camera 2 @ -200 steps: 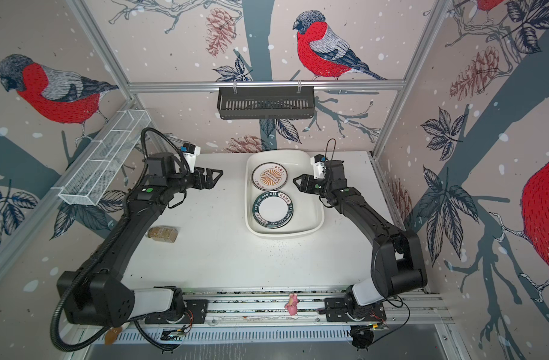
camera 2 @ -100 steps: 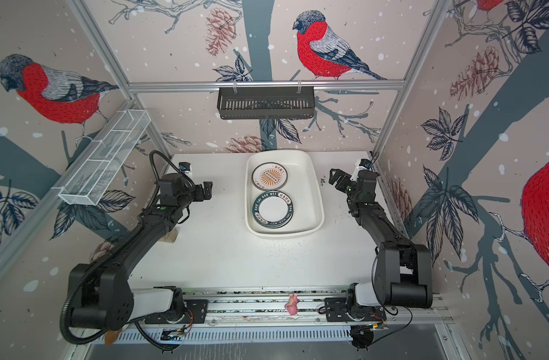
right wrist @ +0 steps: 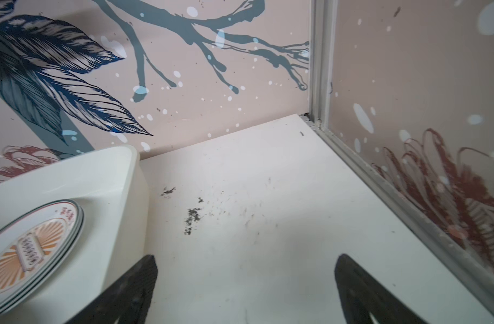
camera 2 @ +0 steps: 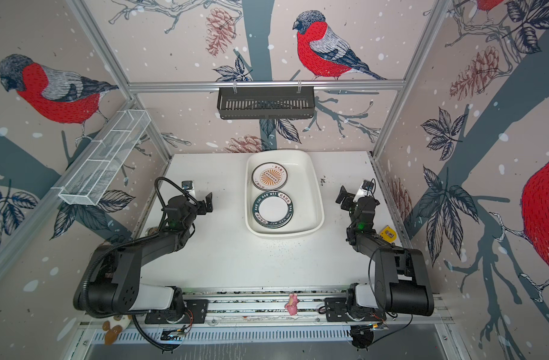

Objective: Place the plates into the plastic bin on the countertop
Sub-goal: Reset both arms

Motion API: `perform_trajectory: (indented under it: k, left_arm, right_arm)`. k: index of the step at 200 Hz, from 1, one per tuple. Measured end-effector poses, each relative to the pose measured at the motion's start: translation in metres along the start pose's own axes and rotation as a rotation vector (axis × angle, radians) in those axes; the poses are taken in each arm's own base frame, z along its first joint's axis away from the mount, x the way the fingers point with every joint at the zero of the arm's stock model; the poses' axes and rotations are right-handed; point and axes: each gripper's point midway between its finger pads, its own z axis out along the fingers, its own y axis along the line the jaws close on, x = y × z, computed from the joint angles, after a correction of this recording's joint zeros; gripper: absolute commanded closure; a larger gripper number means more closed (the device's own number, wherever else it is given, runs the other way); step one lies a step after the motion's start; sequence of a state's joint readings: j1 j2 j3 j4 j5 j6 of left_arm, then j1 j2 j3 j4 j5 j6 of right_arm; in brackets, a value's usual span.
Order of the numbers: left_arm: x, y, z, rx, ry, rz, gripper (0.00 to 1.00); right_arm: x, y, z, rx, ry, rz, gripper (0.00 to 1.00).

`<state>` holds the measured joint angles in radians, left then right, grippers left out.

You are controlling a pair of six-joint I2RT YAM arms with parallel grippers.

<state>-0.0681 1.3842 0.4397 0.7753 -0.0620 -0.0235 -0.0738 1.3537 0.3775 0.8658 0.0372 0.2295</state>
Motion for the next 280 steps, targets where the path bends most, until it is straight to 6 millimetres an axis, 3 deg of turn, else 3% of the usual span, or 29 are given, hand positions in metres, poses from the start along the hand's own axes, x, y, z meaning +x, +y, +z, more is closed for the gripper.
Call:
perform_trajectory:
  k: [53, 96, 127, 157, 185, 211, 225, 248, 264, 280]
  left_arm:
    - [-0.01, 0.018, -0.025, -0.057, -0.1, 0.006, 0.01]
    - [0.017, 0.022, -0.026, -0.06, -0.08, 0.007, 0.01]
    - [0.052, 0.021, -0.038, -0.051, -0.059, 0.009, 0.01]
    - [0.064, 0.019, -0.046, -0.042, -0.088, 0.016, 0.01]
    - [0.058, 0.017, -0.054, -0.03, -0.136, 0.023, 0.01]
    - [0.057, 0.017, -0.058, -0.029, -0.151, 0.023, 0.01]
    - [0.056, 0.014, -0.057, -0.011, -0.155, 0.028, 0.01]
    - [0.028, 0.012, -0.045, -0.003, -0.223, 0.032, 0.01]
    - [0.01, 0.013, -0.029, -0.009, -0.237, 0.03, 0.01]
    - [0.009, 0.013, -0.023, -0.012, -0.223, 0.029, 0.01]
  right_arm:
    - [0.015, -0.017, -0.026, 0.036, -0.035, -0.02, 0.0]
    - [0.046, -0.026, -0.038, 0.039, -0.025, -0.013, 0.0]
    - [0.029, -0.021, -0.044, 0.006, -0.111, -0.013, 0.0]
    - [0.024, -0.018, -0.047, -0.01, -0.144, -0.015, 0.0]
    - [0.025, -0.009, -0.046, -0.043, -0.148, -0.039, 0.0]
    - [0.047, -0.005, -0.05, -0.048, -0.107, -0.05, 0.0]
    - [0.035, -0.007, -0.047, -0.031, -0.141, -0.048, 0.0]
    - [0.016, 0.003, -0.028, -0.043, -0.171, -0.071, 0.0]
    - [0.019, 0.015, -0.022, -0.066, -0.15, -0.1, 0.0]
    - [0.025, 0.01, -0.021, -0.042, -0.126, -0.102, 0.0]
